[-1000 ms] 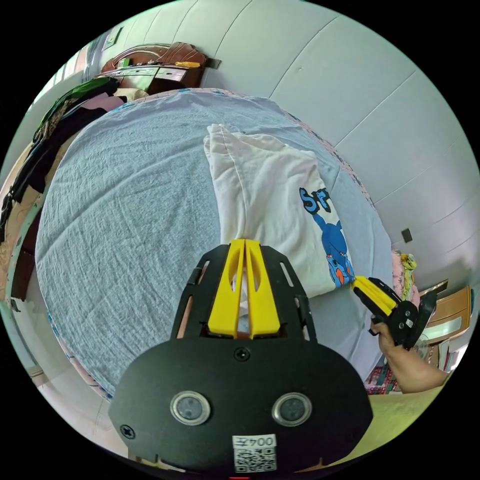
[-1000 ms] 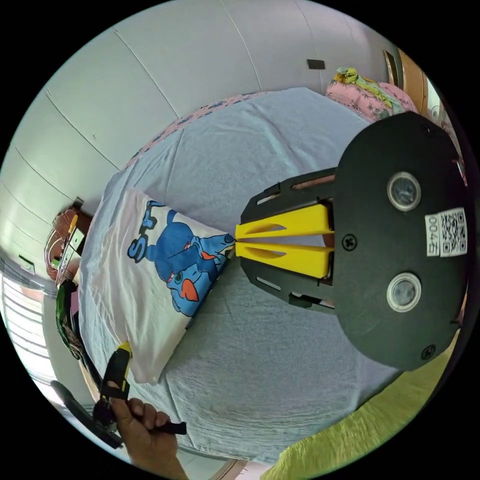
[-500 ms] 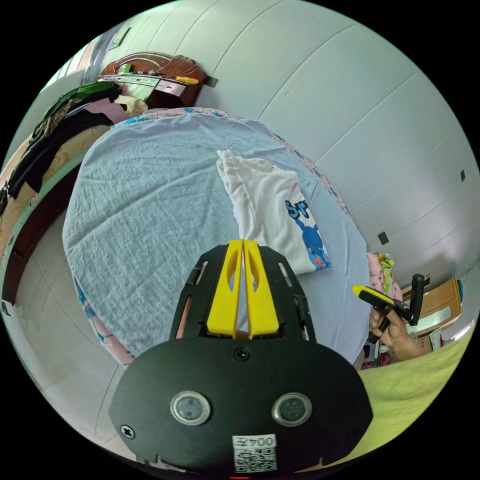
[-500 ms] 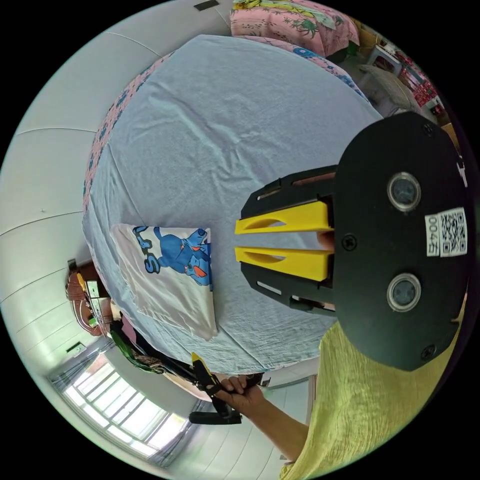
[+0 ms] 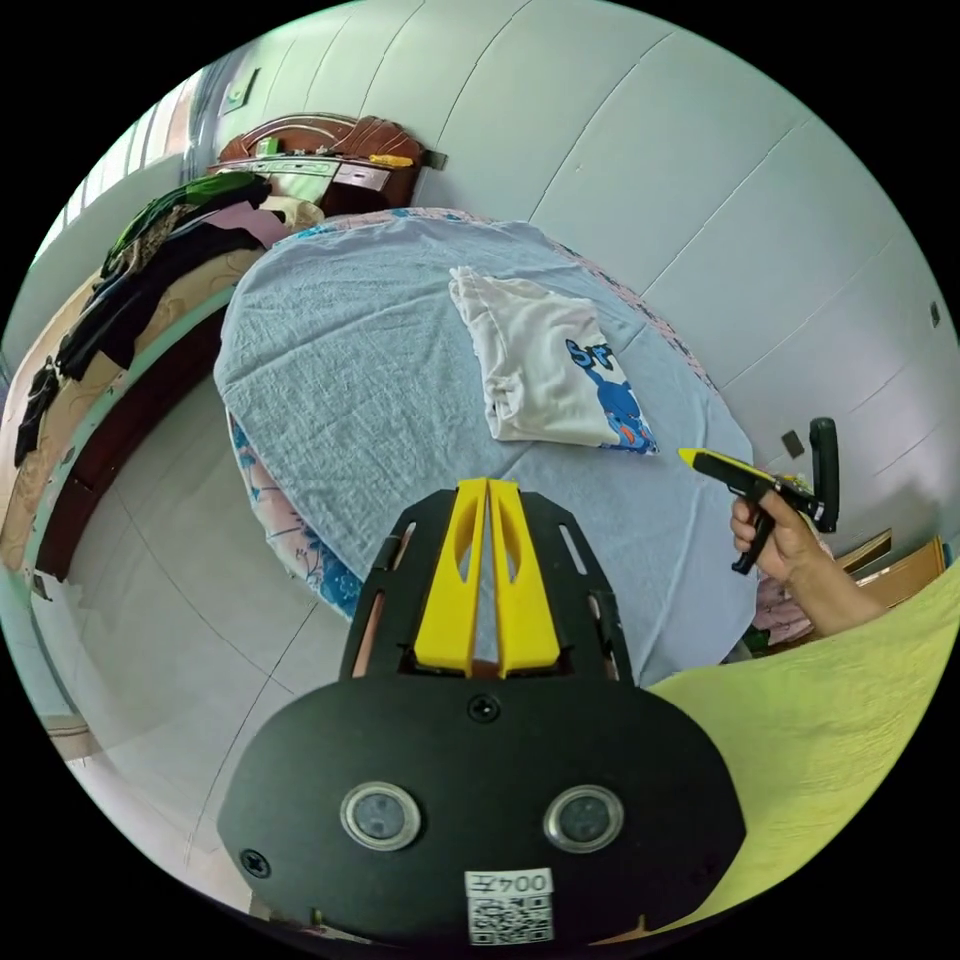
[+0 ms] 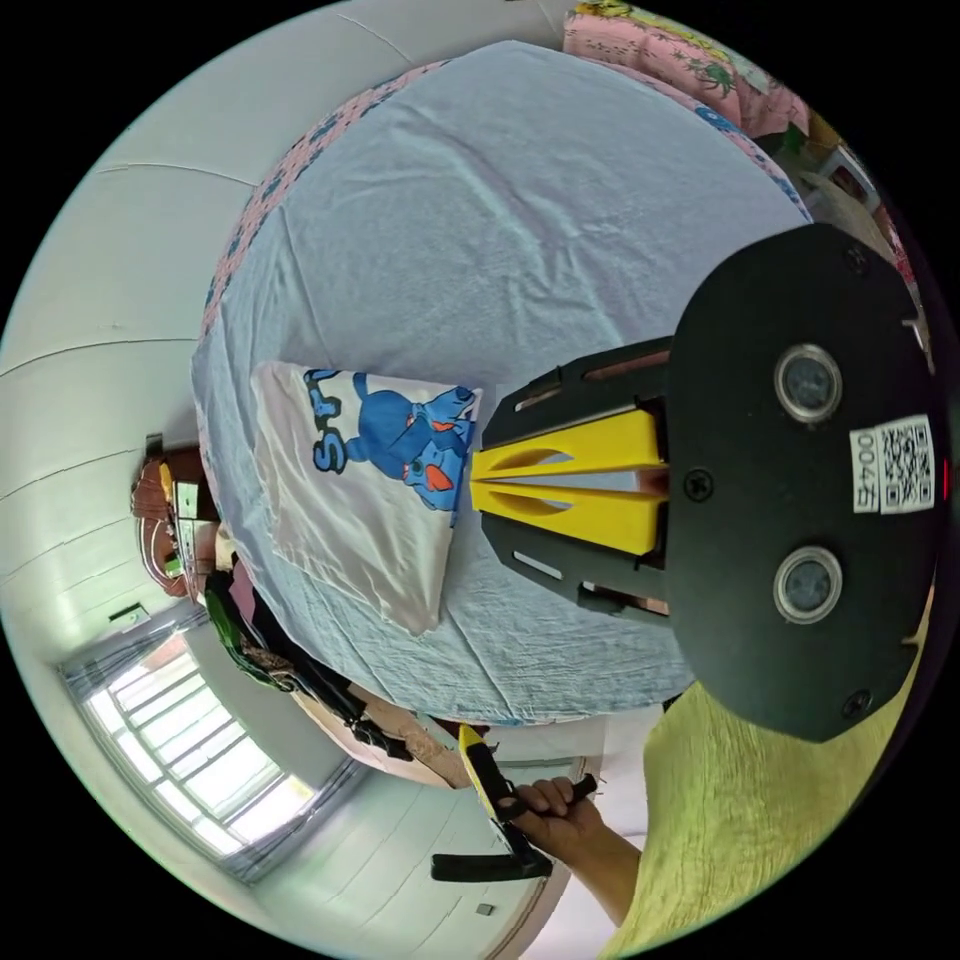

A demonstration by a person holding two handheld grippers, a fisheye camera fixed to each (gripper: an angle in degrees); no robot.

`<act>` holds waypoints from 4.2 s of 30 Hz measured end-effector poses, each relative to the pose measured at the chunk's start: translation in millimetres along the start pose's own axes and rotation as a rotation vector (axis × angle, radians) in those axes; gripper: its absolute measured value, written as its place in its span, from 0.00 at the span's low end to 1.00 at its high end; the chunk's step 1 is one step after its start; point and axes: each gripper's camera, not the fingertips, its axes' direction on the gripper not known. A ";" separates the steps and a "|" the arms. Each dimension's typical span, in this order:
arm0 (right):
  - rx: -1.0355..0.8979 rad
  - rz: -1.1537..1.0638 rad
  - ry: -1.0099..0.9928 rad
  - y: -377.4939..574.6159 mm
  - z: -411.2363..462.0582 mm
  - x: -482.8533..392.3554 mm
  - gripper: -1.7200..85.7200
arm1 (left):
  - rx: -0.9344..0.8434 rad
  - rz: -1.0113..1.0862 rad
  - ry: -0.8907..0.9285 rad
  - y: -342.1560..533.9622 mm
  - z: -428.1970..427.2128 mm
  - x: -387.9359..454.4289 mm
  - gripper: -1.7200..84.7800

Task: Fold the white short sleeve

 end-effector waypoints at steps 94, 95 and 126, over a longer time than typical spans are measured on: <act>-0.338 0.054 0.236 -130.2 296.5 -47.8 0.02 | -0.215 0.249 0.053 -582.6 183.8 -69.2 0.14; -0.334 0.063 0.230 -128.0 296.0 -49.4 0.02 | -0.220 0.291 0.024 -584.5 187.7 -60.9 0.14; -0.052 -0.193 0.151 -38.2 253.1 -245.8 0.11 | -0.228 0.396 0.096 -604.4 203.7 -41.0 0.05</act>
